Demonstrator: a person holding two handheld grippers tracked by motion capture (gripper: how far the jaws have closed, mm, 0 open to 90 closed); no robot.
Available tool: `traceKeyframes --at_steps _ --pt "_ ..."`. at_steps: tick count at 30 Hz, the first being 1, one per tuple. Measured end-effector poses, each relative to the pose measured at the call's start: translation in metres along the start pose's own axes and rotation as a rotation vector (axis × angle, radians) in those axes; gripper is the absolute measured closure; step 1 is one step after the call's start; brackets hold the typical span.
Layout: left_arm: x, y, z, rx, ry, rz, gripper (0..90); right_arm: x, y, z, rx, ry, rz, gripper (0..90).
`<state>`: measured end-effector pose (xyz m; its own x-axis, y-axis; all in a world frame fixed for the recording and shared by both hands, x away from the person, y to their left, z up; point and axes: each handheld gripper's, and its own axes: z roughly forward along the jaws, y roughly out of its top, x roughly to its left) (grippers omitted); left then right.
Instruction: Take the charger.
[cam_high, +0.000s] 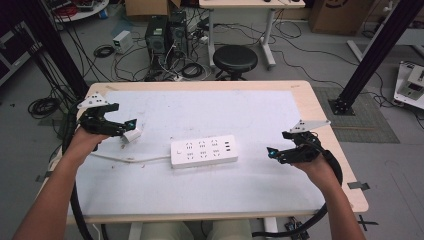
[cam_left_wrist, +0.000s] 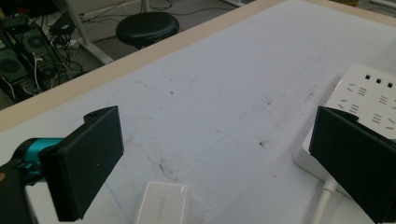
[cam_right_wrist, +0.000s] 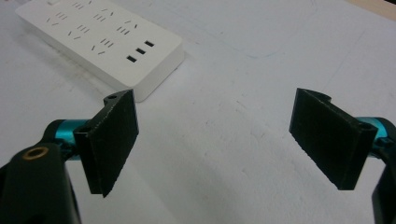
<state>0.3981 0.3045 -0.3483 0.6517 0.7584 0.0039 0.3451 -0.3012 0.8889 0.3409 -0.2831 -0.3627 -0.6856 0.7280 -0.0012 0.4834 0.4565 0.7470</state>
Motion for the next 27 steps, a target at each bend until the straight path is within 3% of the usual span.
traceKeyframes --at_steps 13,20,24,27 --pt "0.027 -0.031 0.026 0.109 0.027 -0.059 3.1 -0.002 0.003 0.007 0.033 0.0 0.005 15.9" --pt "0.038 -0.043 0.041 0.18 0.032 -0.047 3.1 -0.003 0.004 0.012 0.049 0.001 0.008 15.9" --pt "0.041 -0.048 0.047 0.198 0.021 -0.023 3.1 -0.004 0.004 0.014 0.058 0.005 0.01 15.9" --pt "0.043 -0.055 0.056 0.239 0.001 -0.014 3.1 -0.005 0.003 0.015 0.066 0.005 0.016 15.9"
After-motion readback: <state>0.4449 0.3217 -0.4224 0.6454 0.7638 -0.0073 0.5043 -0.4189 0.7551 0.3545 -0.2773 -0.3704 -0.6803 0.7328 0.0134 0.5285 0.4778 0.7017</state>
